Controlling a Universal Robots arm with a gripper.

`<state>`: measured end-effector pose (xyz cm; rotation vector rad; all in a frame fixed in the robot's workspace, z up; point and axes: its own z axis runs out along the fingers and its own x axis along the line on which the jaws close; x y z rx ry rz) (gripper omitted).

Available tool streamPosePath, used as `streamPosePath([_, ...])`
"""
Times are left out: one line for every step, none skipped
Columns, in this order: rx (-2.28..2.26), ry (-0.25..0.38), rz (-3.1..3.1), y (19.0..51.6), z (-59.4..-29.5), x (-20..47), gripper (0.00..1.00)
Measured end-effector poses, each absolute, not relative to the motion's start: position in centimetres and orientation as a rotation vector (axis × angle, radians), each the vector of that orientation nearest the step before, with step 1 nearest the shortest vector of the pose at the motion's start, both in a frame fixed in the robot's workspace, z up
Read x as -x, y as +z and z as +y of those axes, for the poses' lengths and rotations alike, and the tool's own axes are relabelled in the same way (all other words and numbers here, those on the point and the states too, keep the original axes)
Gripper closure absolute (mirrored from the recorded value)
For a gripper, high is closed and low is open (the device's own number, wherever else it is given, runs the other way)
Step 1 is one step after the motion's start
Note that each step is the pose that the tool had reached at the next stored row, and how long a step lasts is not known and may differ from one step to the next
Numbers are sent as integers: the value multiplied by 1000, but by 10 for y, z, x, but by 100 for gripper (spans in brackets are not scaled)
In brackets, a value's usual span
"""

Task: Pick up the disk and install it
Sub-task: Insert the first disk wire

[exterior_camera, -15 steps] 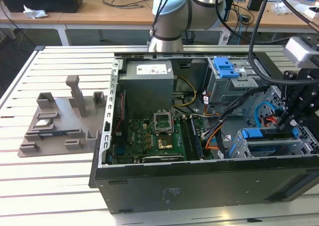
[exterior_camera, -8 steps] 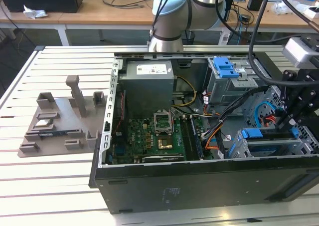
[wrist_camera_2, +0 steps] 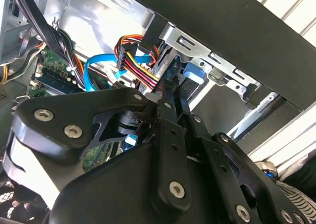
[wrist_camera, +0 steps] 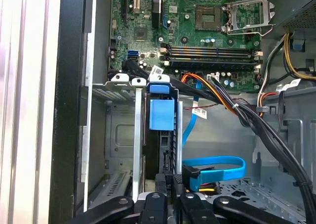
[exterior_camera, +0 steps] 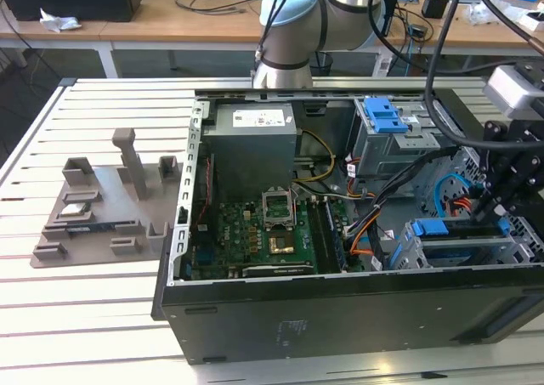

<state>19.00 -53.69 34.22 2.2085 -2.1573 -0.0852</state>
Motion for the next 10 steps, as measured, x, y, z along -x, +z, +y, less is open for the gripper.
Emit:
streamPosePath([-2209,-85,-2157,342,-537,-190,83])
streamPosePath([-2208,-85,-2157,342,-537,-190,83])
streamPosePath([-2209,-86,-2157,341,-537,-190,83])
streamPosePath([-2209,-87,-2158,340,-537,-190,83])
streamPosePath([-2209,-87,-2158,340,-537,-190,83])
streamPosePath([-2210,-88,-2158,339,-537,-190,83])
streamPosePath([-2210,-88,-2158,338,-537,-190,83])
streamPosePath([-2209,-87,-2158,336,-537,-190,83])
streamPosePath([-2209,-87,-2158,335,-537,-190,83])
streamPosePath([-2209,-87,-2158,335,-537,-190,83])
